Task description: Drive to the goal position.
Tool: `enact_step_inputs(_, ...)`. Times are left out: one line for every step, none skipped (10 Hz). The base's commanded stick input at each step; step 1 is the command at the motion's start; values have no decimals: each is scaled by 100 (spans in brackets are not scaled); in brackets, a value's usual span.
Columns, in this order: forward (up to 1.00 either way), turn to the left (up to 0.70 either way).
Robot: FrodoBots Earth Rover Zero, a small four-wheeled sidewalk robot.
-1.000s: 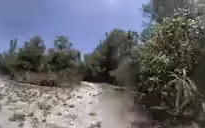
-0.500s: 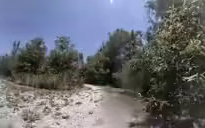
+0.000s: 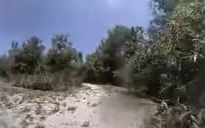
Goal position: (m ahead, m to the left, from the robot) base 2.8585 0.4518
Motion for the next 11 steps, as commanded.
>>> enact_step_inputs(85, -1)
enact_step_inputs(85, -1)
enact_step_inputs(85, -1)
enact_step_inputs(85, -1)
enact_step_inputs(85, -1)
enact_step_inputs(85, -1)
enact_step_inputs(85, -1)
enact_step_inputs(85, 12)
enact_step_inputs(85, 26)
enact_step_inputs(85, 33)
enact_step_inputs(85, 33)
